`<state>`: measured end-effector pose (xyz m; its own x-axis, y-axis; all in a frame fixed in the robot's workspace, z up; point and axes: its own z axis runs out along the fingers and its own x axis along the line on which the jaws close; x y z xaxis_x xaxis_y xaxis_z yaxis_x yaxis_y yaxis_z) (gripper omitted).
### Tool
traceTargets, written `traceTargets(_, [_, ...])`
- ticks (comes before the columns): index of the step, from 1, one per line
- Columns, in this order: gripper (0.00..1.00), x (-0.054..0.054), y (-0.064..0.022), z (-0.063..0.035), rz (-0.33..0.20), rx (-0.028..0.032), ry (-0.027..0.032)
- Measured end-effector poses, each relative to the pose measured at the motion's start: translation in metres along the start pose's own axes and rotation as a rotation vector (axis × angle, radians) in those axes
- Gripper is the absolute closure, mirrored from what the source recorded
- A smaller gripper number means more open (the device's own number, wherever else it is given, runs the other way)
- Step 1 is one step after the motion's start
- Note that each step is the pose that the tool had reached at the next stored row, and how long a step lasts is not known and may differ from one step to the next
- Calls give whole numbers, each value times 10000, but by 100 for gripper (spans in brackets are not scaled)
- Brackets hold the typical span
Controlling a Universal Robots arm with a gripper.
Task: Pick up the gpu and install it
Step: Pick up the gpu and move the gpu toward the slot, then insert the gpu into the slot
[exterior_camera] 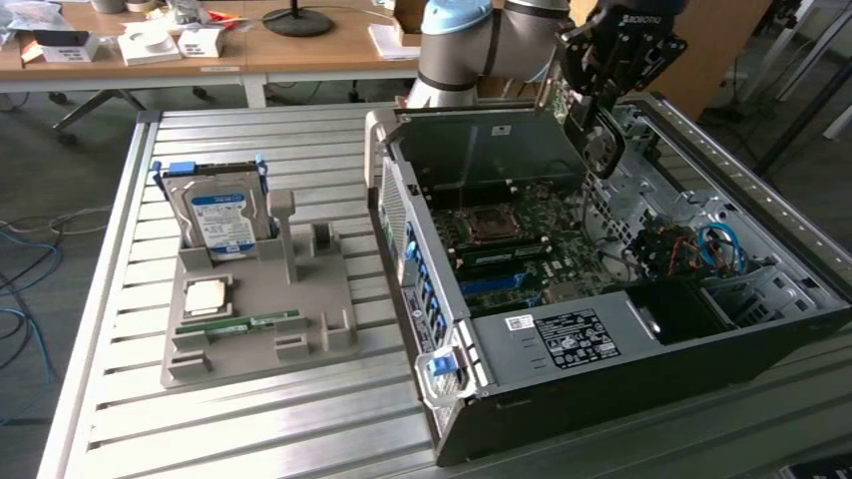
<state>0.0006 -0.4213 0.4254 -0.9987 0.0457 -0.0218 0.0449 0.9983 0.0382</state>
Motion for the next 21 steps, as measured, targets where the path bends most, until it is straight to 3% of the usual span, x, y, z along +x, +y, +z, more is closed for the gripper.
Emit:
traceTargets(5, [74,-9,1,2,-5,0,0])
traceTargets(12, [74,-8,-4,120,-4,-5,0])
traceTargets(21, [74,-8,-4,124,-4,-10,0])
